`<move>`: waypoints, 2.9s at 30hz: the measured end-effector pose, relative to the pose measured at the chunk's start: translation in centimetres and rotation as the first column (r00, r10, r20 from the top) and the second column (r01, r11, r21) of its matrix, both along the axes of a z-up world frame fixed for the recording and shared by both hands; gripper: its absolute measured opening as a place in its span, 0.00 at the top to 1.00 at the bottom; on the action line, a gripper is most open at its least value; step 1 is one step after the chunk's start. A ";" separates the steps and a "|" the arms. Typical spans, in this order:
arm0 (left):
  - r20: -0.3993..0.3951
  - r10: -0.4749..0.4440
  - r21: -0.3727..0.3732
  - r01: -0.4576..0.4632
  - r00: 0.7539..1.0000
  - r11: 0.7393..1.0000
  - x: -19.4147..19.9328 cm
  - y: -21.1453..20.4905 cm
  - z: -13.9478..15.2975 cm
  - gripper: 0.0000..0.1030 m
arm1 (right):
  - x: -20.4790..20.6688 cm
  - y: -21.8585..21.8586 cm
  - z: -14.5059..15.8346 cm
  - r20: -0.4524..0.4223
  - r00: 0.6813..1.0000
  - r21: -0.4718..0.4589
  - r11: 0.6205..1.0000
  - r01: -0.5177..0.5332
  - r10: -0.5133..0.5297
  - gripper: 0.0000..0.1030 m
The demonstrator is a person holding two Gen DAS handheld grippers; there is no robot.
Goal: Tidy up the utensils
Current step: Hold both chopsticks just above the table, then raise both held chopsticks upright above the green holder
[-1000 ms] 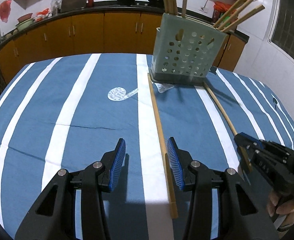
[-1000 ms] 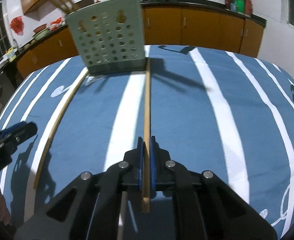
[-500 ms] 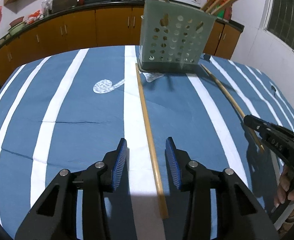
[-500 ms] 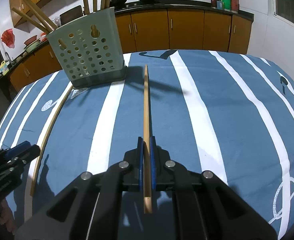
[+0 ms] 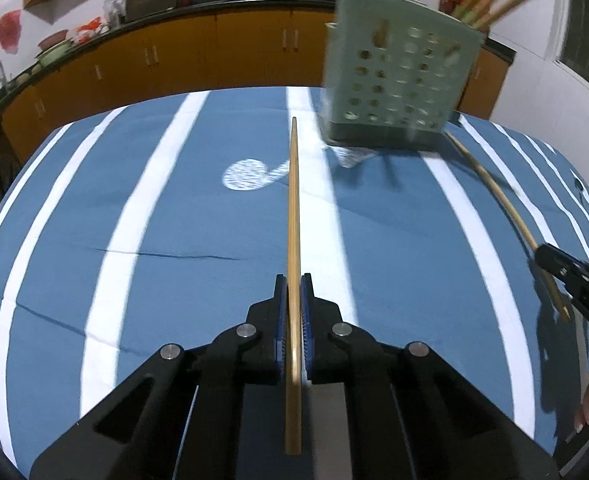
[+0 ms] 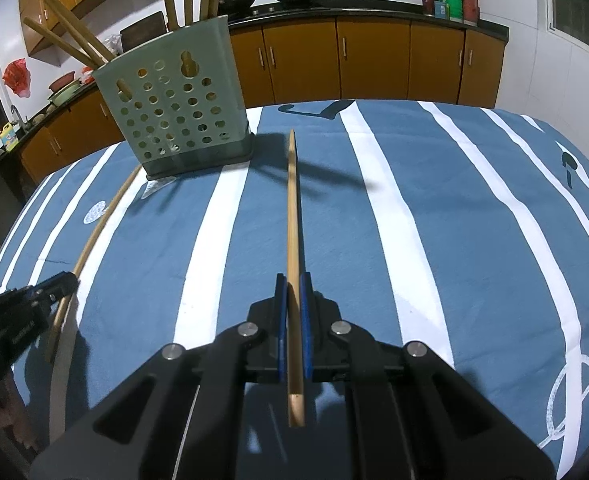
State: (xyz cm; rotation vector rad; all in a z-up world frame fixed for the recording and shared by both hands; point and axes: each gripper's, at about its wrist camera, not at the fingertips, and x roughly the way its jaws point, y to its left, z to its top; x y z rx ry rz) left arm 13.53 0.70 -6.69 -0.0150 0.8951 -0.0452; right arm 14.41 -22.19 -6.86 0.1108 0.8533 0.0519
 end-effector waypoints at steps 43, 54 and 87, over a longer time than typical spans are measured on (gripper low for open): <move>0.006 0.017 -0.001 -0.017 1.000 1.000 0.9 1.2 0.0 0.92 | 0.6 0.3 -0.9 -0.024 0.999 -0.024 0.999 -0.021 0.021 0.91; 0.005 0.011 0.001 -0.011 1.000 1.000 0.8 1.2 0.0 0.92 | 0.5 0.3 -0.8 -0.024 0.999 -0.036 0.999 -0.025 0.024 0.92; 0.340 0.011 -0.095 0.023 0.940 0.995 0.1 3.7 13.1 0.93 | -1.1 -2.4 13.8 0.360 0.932 0.028 0.999 0.017 -0.026 0.92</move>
